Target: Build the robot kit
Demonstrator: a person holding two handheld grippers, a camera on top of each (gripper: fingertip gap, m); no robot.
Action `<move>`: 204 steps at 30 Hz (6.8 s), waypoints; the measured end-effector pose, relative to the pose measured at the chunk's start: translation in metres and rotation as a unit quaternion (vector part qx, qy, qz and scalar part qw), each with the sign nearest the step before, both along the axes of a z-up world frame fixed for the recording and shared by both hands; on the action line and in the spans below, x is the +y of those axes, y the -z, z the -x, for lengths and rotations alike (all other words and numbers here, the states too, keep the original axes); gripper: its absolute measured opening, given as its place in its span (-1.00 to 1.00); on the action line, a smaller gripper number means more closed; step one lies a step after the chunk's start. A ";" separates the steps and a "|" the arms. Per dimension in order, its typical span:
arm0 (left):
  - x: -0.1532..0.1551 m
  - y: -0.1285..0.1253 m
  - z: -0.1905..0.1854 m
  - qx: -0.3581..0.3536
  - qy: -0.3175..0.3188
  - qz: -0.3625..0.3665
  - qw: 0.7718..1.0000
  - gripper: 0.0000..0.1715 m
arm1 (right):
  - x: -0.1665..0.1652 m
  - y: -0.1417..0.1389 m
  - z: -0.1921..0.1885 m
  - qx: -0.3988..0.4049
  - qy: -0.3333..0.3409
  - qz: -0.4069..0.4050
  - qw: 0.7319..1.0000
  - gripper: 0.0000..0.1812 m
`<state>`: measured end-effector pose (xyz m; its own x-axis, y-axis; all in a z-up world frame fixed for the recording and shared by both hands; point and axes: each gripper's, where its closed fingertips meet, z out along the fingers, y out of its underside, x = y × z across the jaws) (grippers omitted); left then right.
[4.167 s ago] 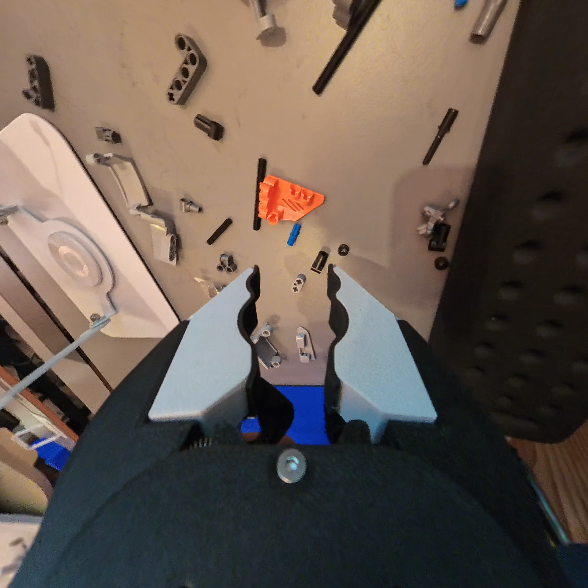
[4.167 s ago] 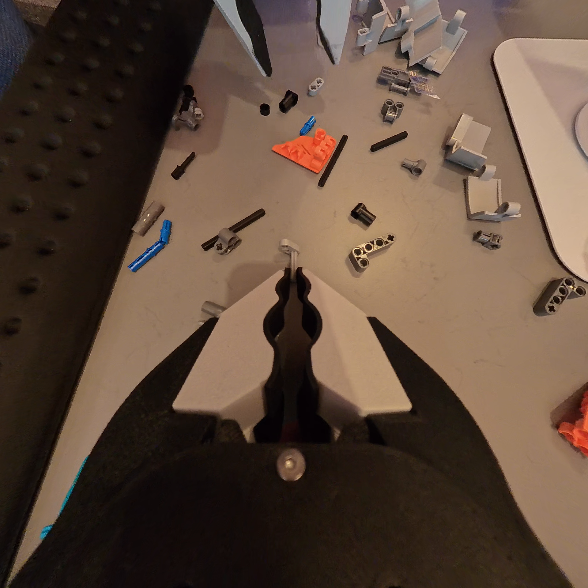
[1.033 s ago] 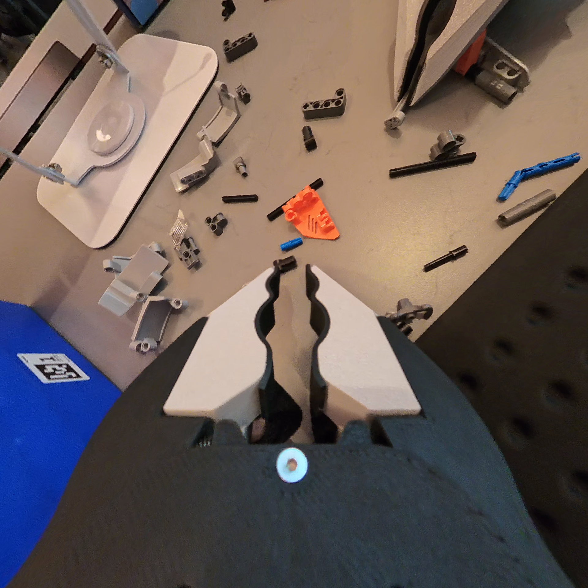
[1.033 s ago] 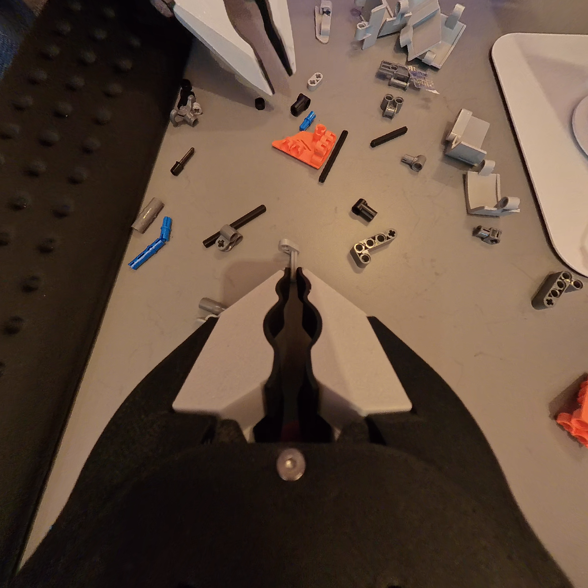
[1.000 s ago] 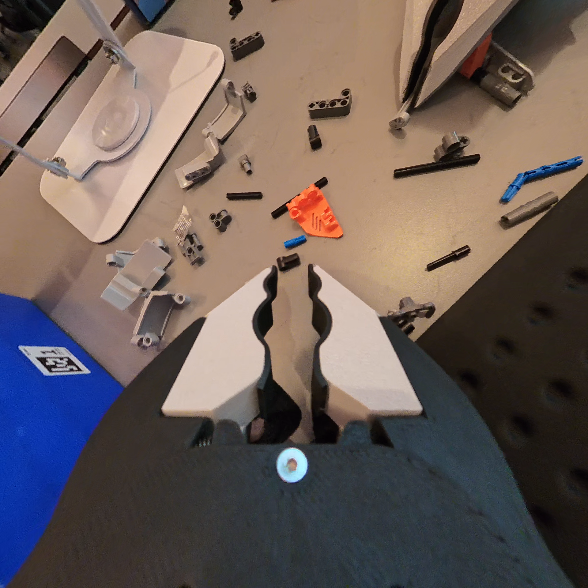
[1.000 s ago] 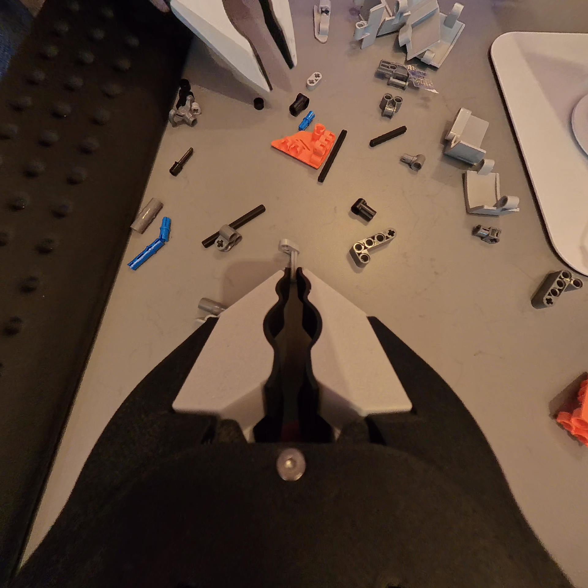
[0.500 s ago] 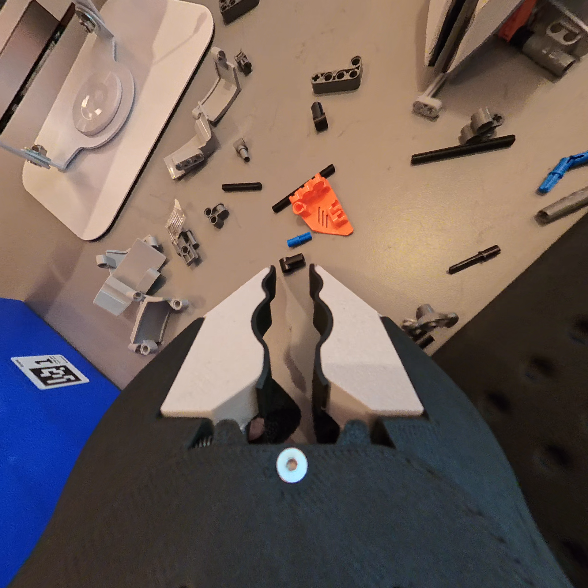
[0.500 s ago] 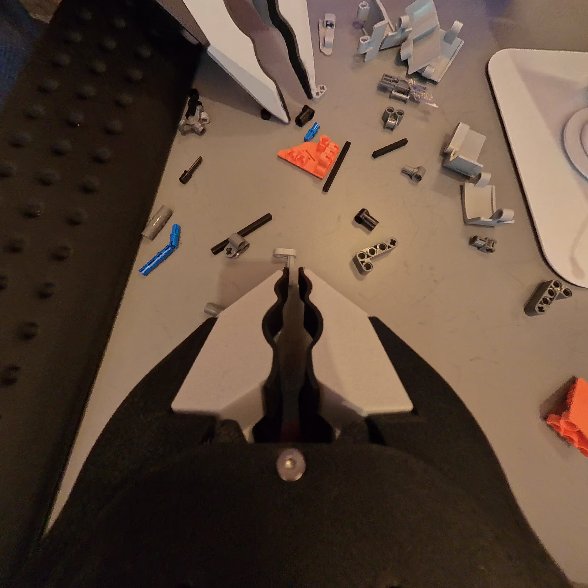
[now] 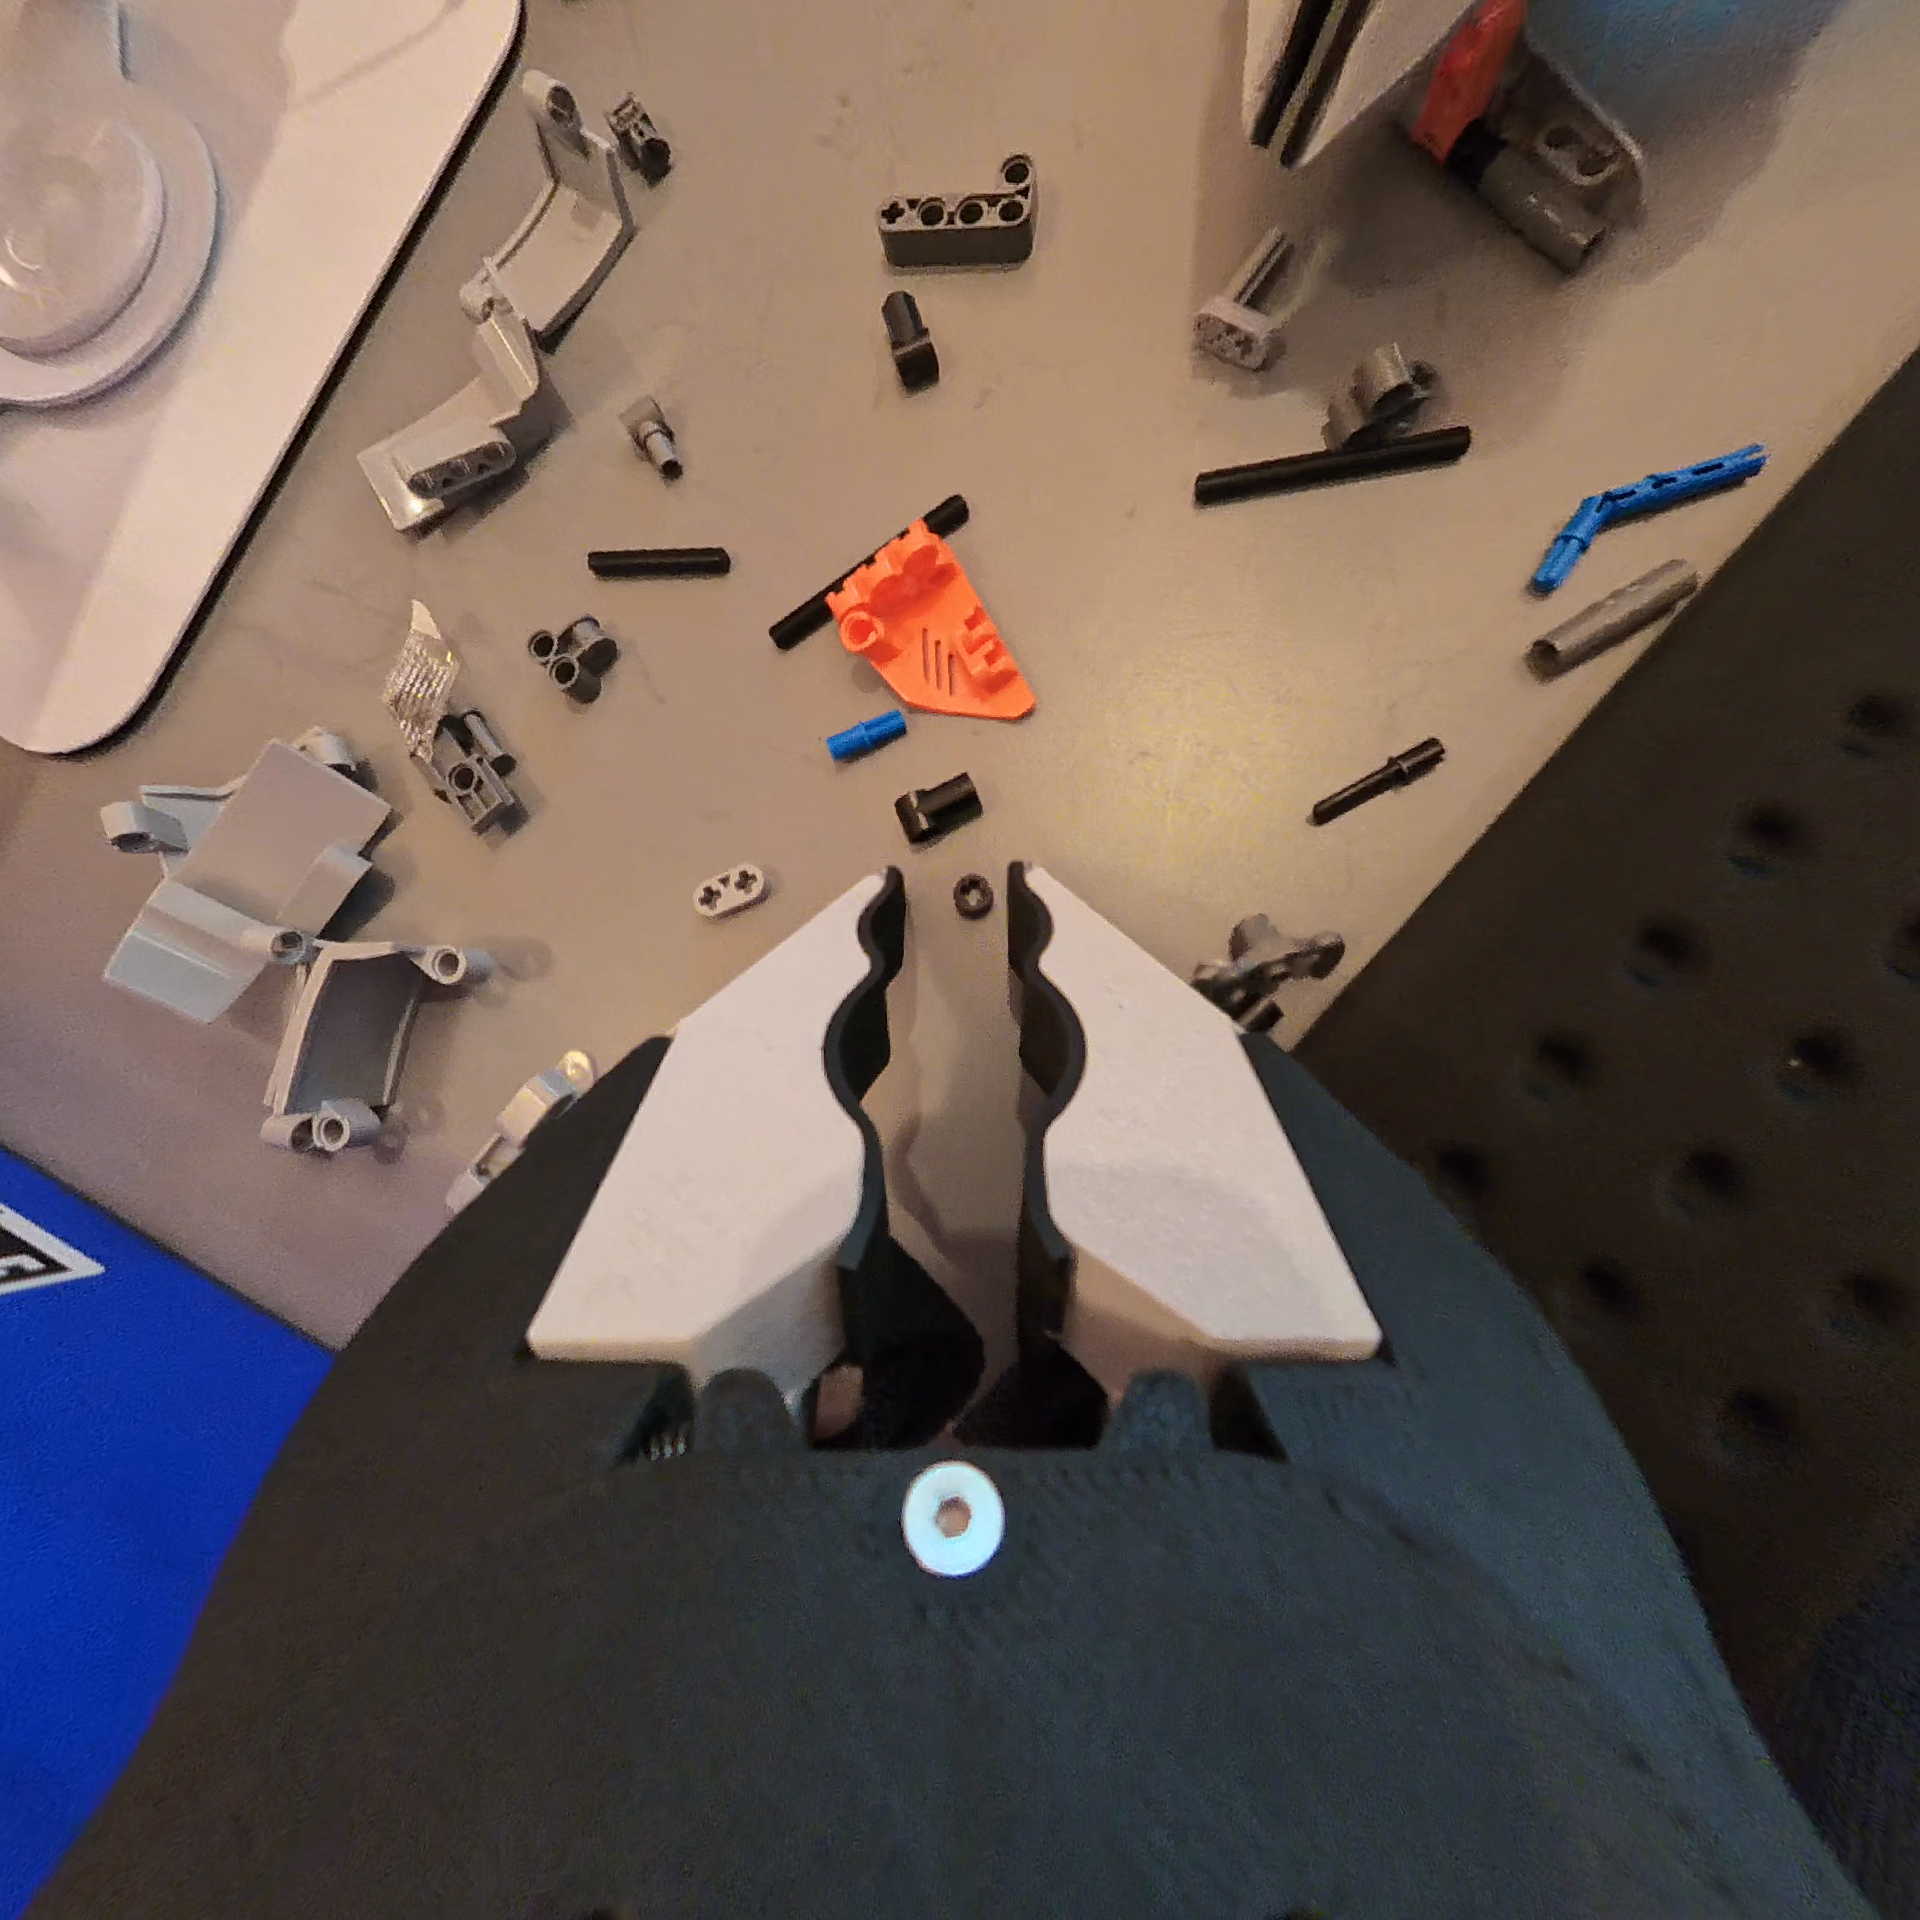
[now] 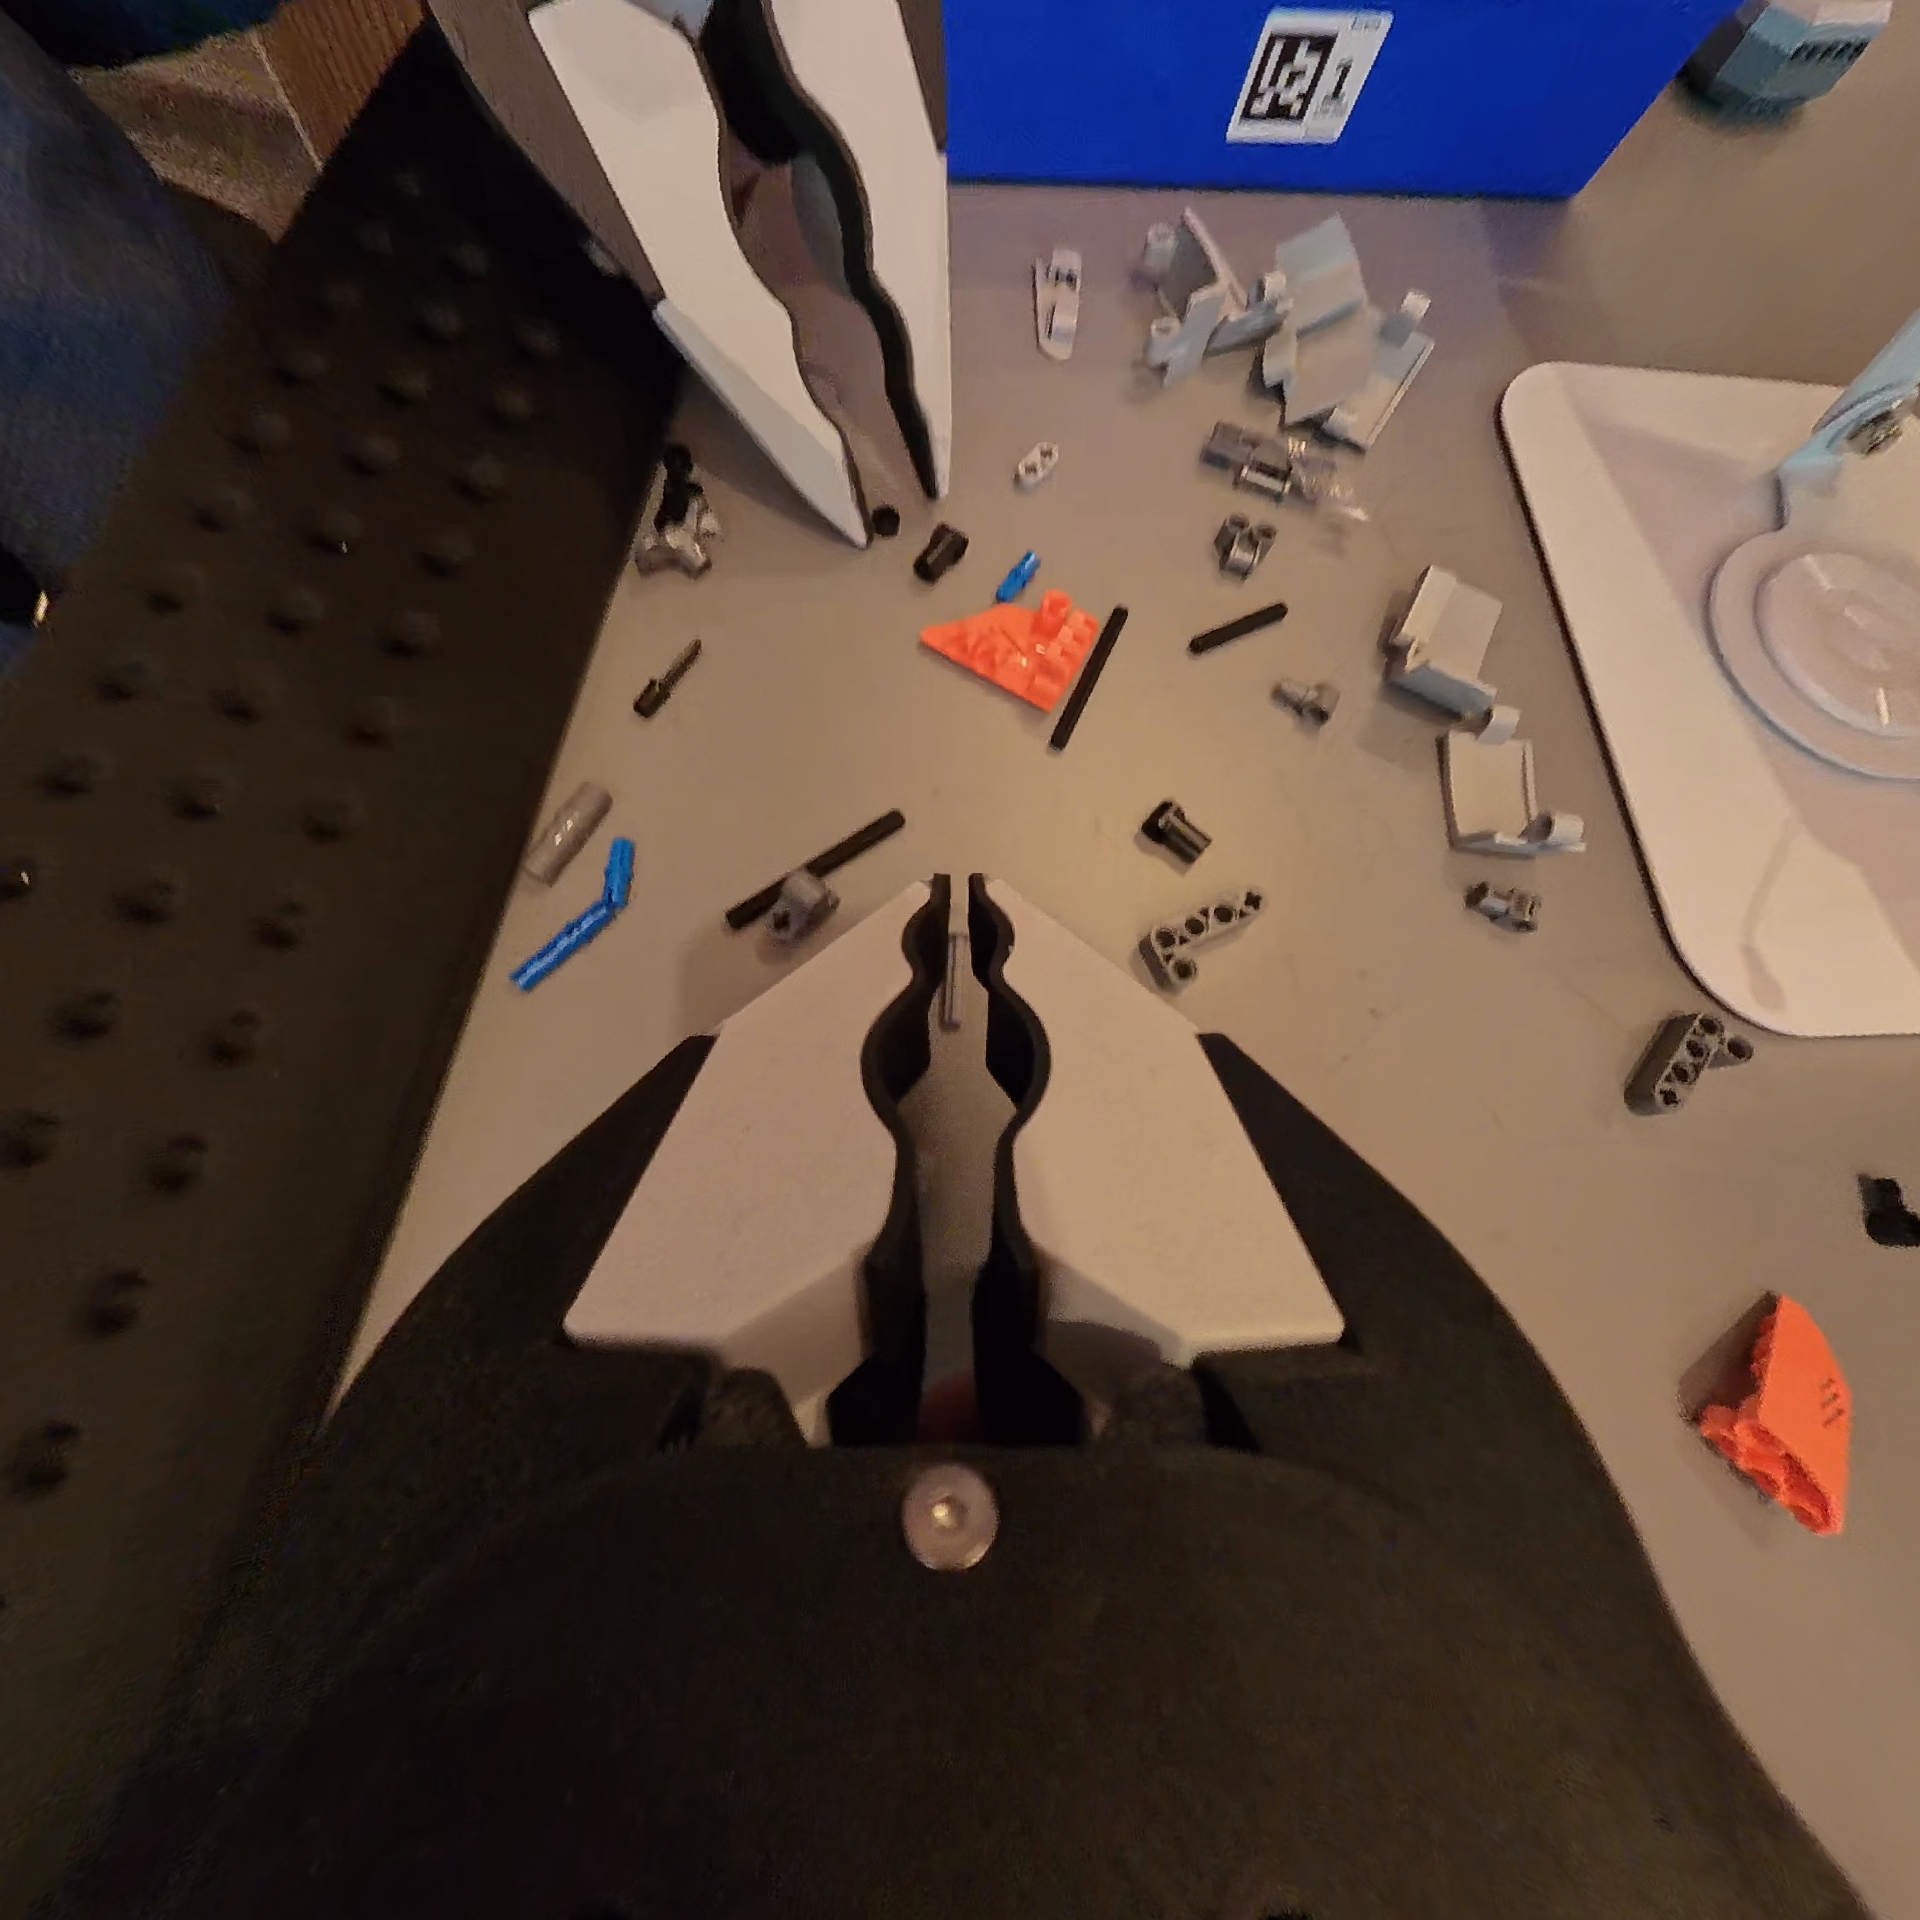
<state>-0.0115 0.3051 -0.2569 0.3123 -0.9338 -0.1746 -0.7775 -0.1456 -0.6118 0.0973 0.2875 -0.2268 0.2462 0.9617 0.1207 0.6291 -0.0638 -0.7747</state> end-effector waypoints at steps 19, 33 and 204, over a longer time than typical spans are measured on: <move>-0.007 0.000 -0.010 -0.011 0.059 -0.006 0.998 -0.81 | 0.017 0.013 0.095 -0.042 0.071 -0.004 0.997 -0.94; 0.005 -0.002 -0.016 -0.014 0.052 -0.029 0.998 -0.69 | 0.039 0.018 0.088 -0.075 0.093 -0.015 0.993 -0.98; 0.011 -0.001 -0.028 0.027 0.100 -0.123 0.987 -0.90 | 0.010 0.001 0.056 -0.036 0.017 -0.005 0.999 -0.98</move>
<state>0.0160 0.3158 -0.2562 0.1097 -0.9034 -0.4146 -0.8080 0.1619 -0.5665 0.0416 0.2973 -0.2278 0.2693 0.9516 0.1479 0.6805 -0.0794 -0.7285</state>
